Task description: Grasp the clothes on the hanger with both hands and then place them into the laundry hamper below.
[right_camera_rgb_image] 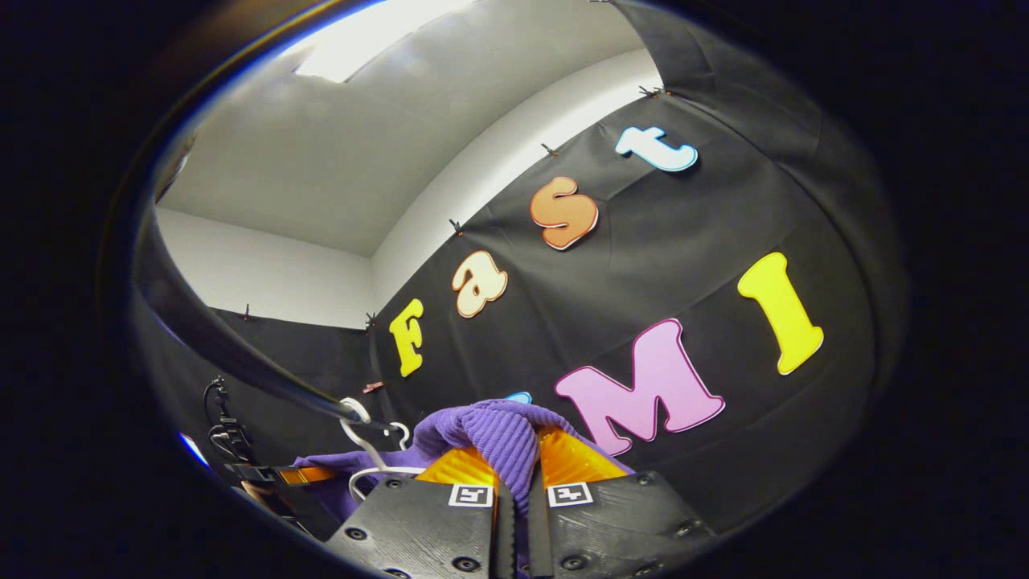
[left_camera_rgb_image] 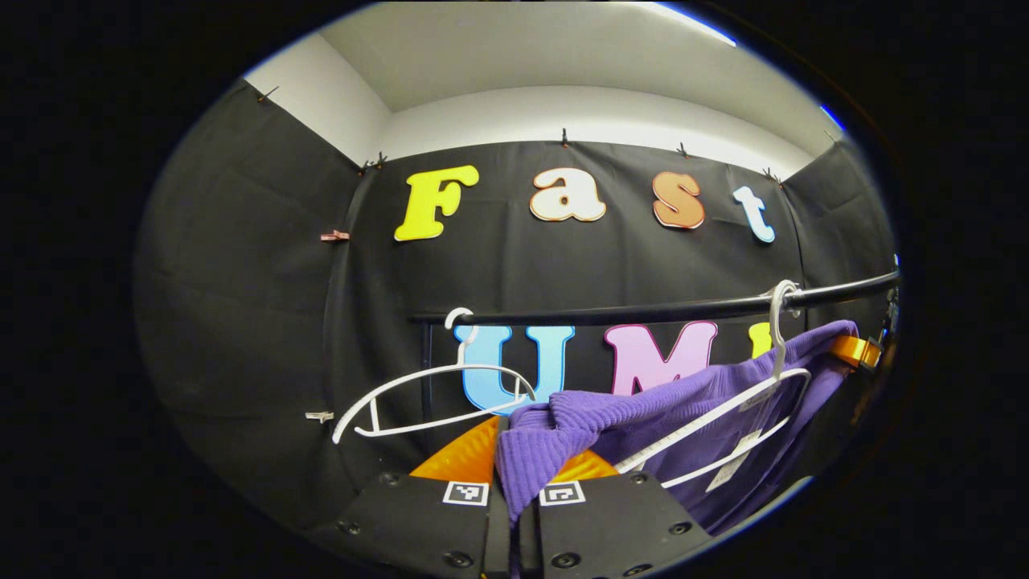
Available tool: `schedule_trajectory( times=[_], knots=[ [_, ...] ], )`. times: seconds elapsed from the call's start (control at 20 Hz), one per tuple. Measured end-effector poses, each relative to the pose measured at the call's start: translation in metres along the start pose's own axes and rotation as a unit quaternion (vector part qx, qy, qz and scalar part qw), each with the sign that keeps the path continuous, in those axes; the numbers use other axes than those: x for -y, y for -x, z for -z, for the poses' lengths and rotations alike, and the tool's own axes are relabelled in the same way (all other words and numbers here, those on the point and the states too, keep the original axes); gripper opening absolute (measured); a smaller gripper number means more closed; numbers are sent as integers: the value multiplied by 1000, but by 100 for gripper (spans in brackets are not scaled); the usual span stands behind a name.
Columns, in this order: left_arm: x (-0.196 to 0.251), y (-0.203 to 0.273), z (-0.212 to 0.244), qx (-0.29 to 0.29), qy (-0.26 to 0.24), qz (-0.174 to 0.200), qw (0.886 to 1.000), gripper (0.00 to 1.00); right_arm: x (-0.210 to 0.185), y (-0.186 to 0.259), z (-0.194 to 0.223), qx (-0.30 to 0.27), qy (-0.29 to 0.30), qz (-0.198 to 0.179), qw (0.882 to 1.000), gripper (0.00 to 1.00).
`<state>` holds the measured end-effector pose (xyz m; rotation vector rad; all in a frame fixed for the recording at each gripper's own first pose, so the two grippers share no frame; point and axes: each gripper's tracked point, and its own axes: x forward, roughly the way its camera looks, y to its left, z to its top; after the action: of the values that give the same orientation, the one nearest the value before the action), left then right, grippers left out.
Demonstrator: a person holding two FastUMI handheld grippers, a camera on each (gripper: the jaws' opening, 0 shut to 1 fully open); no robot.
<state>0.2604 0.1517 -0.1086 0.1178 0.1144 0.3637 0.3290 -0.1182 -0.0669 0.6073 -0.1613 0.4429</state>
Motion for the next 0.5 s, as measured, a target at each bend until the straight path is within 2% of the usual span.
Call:
schedule_trajectory(
  times=[0.15,0.3,0.45,0.5],
  knots=[
    [-3,-9,24,-40,-22,13,999,10,18,3,15,-28,39,25,999,10],
    [-11,-14,51,-67,-66,-14,996,7,16,7,36,-65,77,32,994,10],
    [-7,-16,64,-74,-48,-8,996,8,18,5,34,-69,83,42,993,10],
    [-8,-16,66,-75,-34,-4,997,8,18,5,36,-72,79,43,993,14]
  ],
)
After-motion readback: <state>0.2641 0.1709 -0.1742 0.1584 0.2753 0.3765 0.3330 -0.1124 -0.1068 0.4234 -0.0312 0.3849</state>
